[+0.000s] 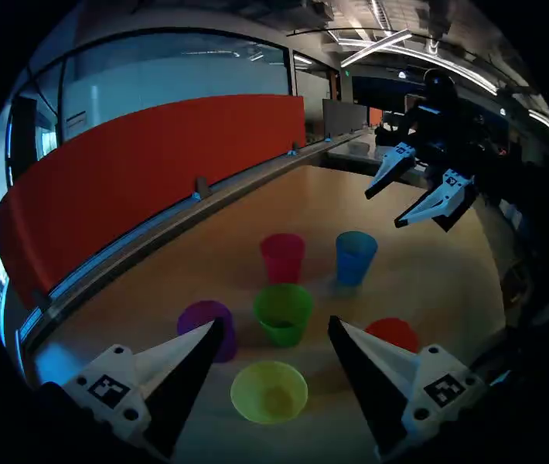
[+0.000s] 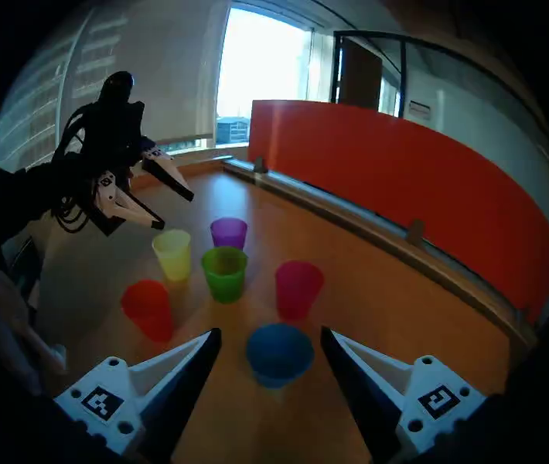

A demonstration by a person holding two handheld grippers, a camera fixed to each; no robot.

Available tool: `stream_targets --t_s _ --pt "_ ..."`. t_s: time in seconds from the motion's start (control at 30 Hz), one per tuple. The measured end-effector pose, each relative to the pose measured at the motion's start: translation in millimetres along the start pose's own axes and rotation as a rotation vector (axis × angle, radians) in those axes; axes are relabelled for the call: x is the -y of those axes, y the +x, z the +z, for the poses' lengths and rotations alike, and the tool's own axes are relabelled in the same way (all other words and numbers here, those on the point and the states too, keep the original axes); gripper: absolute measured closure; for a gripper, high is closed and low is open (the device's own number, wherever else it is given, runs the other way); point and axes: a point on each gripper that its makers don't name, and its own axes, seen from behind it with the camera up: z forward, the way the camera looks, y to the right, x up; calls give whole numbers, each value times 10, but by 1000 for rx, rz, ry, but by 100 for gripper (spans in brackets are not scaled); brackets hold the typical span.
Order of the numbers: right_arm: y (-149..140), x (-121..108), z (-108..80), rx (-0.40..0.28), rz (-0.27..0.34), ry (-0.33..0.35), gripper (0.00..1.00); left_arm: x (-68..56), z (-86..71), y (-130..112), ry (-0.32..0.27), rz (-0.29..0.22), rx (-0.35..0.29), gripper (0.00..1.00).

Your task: Pour water

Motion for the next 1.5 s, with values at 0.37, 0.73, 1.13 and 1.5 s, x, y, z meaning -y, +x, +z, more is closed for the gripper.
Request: stream_targets --t_s 0.37,0.73,1.13,1.5 --pt "-190 -51 186 28 6 9 0 29 225 -163 -14 1 54 0" --pt "-333 -86 283 48 13 12 0 -35 419 -301 -30 -1 108 0" --pt "-480 -63 369 78 9 18 0 -49 590 -398 -25 -1 157 0" --pt "-596 -103 447 98 19 11 0 -45 720 -448 -19 -8 177 0"
